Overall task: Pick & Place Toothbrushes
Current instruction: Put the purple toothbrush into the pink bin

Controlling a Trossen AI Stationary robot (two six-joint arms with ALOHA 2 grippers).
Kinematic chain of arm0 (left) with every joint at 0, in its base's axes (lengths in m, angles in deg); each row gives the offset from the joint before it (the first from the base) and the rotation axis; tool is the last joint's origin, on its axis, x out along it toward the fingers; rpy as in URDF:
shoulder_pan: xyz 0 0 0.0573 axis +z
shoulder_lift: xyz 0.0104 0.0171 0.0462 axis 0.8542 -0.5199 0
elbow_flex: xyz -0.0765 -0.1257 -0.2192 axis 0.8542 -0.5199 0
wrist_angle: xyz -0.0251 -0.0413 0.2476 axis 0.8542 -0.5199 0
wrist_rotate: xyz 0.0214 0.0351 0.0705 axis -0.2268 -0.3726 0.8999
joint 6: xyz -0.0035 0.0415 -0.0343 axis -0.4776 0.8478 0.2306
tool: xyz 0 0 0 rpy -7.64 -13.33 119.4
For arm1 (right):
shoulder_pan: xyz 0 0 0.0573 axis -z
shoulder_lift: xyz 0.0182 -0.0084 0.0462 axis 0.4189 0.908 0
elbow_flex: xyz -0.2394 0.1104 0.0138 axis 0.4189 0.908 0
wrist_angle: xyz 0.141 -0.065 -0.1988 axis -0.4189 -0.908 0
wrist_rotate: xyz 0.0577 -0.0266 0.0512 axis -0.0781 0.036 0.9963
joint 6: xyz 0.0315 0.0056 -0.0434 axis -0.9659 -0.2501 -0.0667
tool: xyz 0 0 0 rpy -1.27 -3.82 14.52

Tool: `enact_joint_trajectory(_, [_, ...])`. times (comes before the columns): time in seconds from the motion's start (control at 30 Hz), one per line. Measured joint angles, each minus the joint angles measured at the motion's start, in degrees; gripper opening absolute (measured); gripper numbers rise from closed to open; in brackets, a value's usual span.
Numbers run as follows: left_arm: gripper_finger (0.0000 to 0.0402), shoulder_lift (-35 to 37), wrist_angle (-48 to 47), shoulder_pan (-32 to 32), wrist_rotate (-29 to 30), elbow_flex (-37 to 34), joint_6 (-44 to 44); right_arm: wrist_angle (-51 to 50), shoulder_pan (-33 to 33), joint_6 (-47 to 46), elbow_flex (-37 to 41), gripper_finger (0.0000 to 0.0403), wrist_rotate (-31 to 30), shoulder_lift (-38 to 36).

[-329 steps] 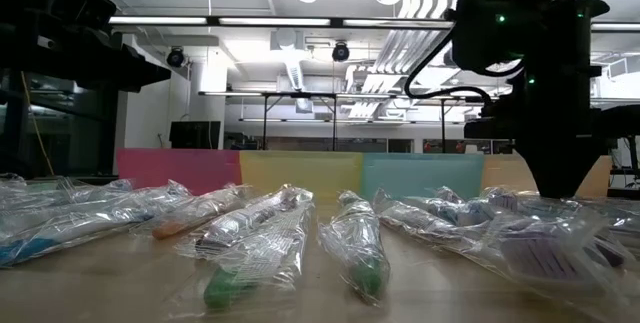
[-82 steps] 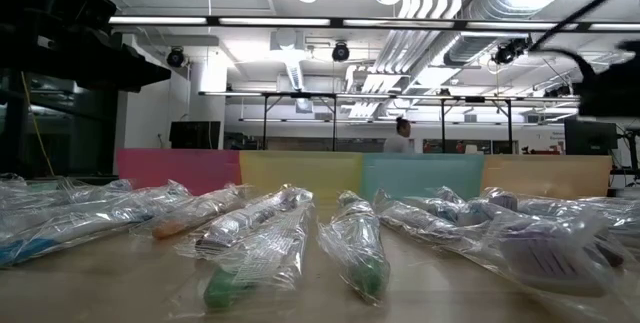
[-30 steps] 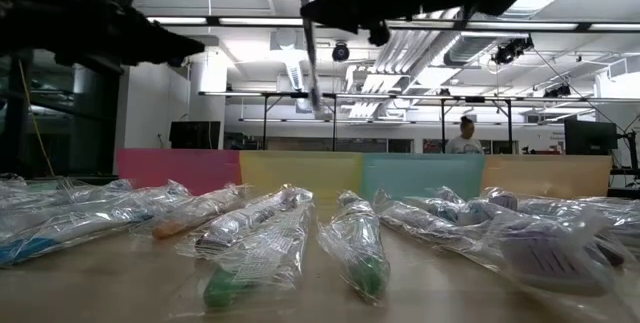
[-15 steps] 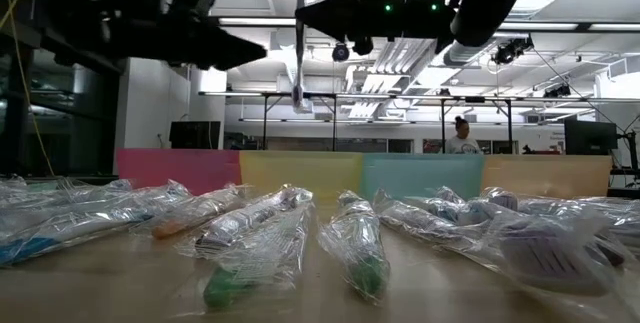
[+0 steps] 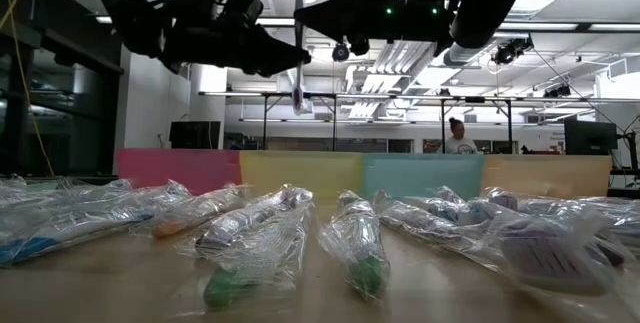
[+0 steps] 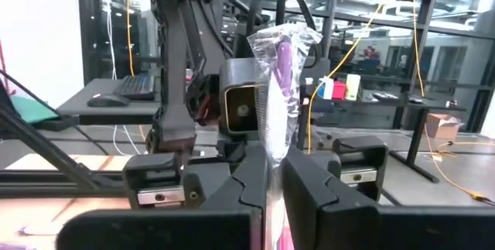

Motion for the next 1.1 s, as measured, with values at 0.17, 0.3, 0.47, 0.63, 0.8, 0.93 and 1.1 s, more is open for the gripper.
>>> enact_joint_trajectory(0.17, [0.0119, 0.0, 0.0, 0.0, -1.4, 0.1, -1.1, 0.0, 0.0, 0.4, 0.0, 0.0015, -0.1, 0.0])
enact_joint_trajectory(0.3, [0.0042, 0.0, -0.1, 0.0, -1.3, 0.1, -1.2, -0.4, 0.0, 0.4, 0.0, 0.0019, -0.6, 0.0])
enact_joint_trajectory(0.47, [0.0022, 0.0, -0.5, 0.0, -1.2, 0.1, -0.8, -1.3, 0.0, 0.3, 0.0, 0.0026, -1.2, -0.1])
enact_joint_trajectory(0.63, [0.0018, 0.0, -2.4, 0.0, -1.1, 0.1, -0.7, -4.4, 0.0, -3.4, 0.0, 0.0073, -1.8, -1.4])
enact_joint_trajectory(0.8, [0.0018, 0.9, -6.4, 0.6, 0.8, 0.0, 0.6, -13.2, 0.0, -6.2, 0.0, 0.016, -4.3, -6.8])
enact_joint_trajectory(0.93, [0.0018, 3.4, -14.8, 3.0, 4.5, 0.0, 1.9, -23.8, 0.0, -6.7, 0.0, 0.0223, -11.7, -12.4])
enact_joint_trajectory(1.1, [0.0018, 9.2, -28.9, 7.0, 14.0, 0.0, 4.9, -36.5, 0.0, -7.8, 0.0, 0.0259, -18.5, -17.6])
